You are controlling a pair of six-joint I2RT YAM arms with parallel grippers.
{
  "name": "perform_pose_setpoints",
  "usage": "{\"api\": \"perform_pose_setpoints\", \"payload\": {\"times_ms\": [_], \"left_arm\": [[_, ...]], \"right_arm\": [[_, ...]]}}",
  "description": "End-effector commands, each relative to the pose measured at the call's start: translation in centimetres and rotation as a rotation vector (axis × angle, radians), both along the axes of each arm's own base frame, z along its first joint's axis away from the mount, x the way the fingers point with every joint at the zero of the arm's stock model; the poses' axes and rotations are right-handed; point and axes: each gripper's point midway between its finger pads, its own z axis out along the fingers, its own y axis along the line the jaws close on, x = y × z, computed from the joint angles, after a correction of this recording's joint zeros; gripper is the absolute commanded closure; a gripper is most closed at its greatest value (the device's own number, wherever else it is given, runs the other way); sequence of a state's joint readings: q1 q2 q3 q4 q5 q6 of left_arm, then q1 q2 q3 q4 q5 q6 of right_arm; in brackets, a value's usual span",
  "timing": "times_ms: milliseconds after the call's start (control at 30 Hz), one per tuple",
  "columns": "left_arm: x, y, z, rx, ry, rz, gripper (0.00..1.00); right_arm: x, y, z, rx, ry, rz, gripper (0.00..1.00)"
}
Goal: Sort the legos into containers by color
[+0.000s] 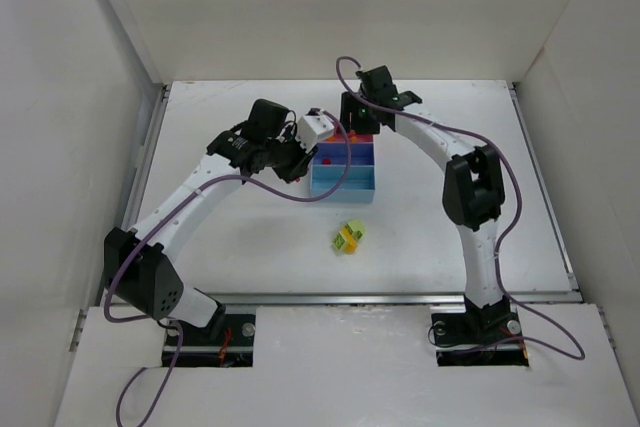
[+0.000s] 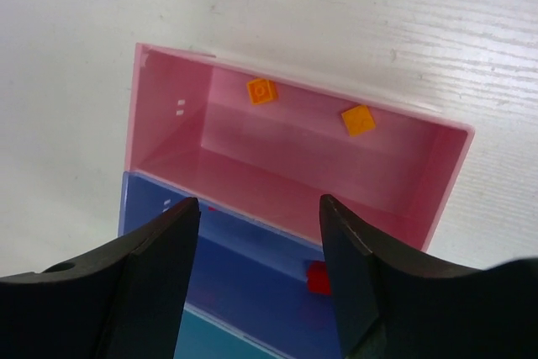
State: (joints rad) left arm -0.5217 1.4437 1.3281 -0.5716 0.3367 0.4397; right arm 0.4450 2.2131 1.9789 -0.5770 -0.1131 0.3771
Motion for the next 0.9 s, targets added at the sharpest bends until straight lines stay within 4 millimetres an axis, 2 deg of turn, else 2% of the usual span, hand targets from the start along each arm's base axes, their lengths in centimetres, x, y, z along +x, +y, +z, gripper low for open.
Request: {"api": "perform_pose_setpoints", "payload": {"times_ms": [0, 33, 67, 100, 133, 167, 200, 233, 267, 333, 367, 400, 467, 533, 567, 633, 667, 700, 800, 867], "left_arm": [[-0.5, 0.0, 1.2, -0.035, -0.025, 0.002, 1.0], [-0.5, 0.0, 1.2, -0.035, -0.025, 0.002, 1.0], [-0.6, 0.1, 1.5, -0.04, -0.033, 0.002, 1.0], [-0.7, 0.2, 1.0, -0.029, -0.026, -0.005, 1.0], [-1.2, 0.5, 0.0, -0.009, -0.005, -0.012, 1.0], [-1.8, 0.9, -1.2, 0.015, 0.038, -0.012, 1.0], [-2.1, 1.3, -2.3, 0.036, 0.056, -0.004, 1.0], [-3.6, 2.2, -5.2, 0.081, 0.119, -0.014, 1.0], [-3.8, 2.6, -6.6, 0.102, 0.125, -0.016, 1.0], [-4.7, 3.2, -9.4, 0.127, 0.151, -0.028, 1.0], [-6.2, 4.1, -11.5, 0.151, 0.165, -0.049, 1.0], [-5.7, 3.9, -12.2, 0.141, 0.132, -0.058, 1.0], [-6.6, 4.3, -14.0, 0.148, 0.143, -0.075, 1.0], [-6.5, 4.3, -15.2, 0.159, 0.151, -0.084, 1.0], [-6.4, 4.2, -15.2, 0.155, 0.143, -0.084, 1.0], [-6.4, 4.4, -16.4, 0.175, 0.165, -0.08, 0.97], [-6.2, 4.4, -16.8, 0.183, 0.164, -0.075, 0.96], [-6.3, 4.5, -17.4, 0.195, 0.186, -0.075, 0.94], [-6.3, 4.4, -17.6, 0.188, 0.195, -0.06, 0.75], [-6.4, 4.3, -17.9, 0.185, 0.207, -0.065, 0.59]], "right_arm": [[-0.5, 0.8, 5.1, 0.076, -0.11, 0.047, 0.35], [-1.2, 0.7, 7.6, 0.102, -0.158, 0.068, 0.35], [-1.4, 1.0, 8.9, 0.124, -0.203, 0.095, 0.34], [-2.3, 1.3, 9.7, 0.156, -0.208, 0.129, 0.34], [-3.4, 1.0, 8.9, 0.149, -0.195, 0.15, 0.34], [-4.2, 0.6, 10.9, 0.163, -0.23, 0.151, 0.33], [-4.9, 0.5, 11.1, 0.166, -0.238, 0.165, 0.33], [-5.9, 0.0, 9.8, 0.153, -0.205, 0.164, 0.33], [-6.6, -0.5, 10.8, 0.153, -0.225, 0.156, 0.33], [-7.6, -1.2, 9.8, 0.138, -0.202, 0.149, 0.33], [-8.0, -1.4, 9.8, 0.137, -0.2, 0.149, 0.33], [-8.4, -1.6, 10.4, 0.142, -0.211, 0.149, 0.33], [-8.6, -1.9, 9.9, 0.13, -0.203, 0.139, 0.33], [-8.7, -2.3, 10.1, 0.117, -0.209, 0.123, 0.33], [-8.8, -2.4, 10.6, 0.121, -0.218, 0.123, 0.33], [-8.9, -2.7, 10.9, 0.114, -0.222, 0.114, 0.33], [-9.0, -2.7, 10.5, 0.11, -0.213, 0.113, 0.33], [-8.9, -2.9, 10.4, 0.105, -0.215, 0.106, 0.33], [-9.2, -3.2, 11.3, 0.102, -0.23, 0.097, 0.33], [-9.2, -3.5, 11.1, 0.087, -0.228, 0.095, 0.33]]}}
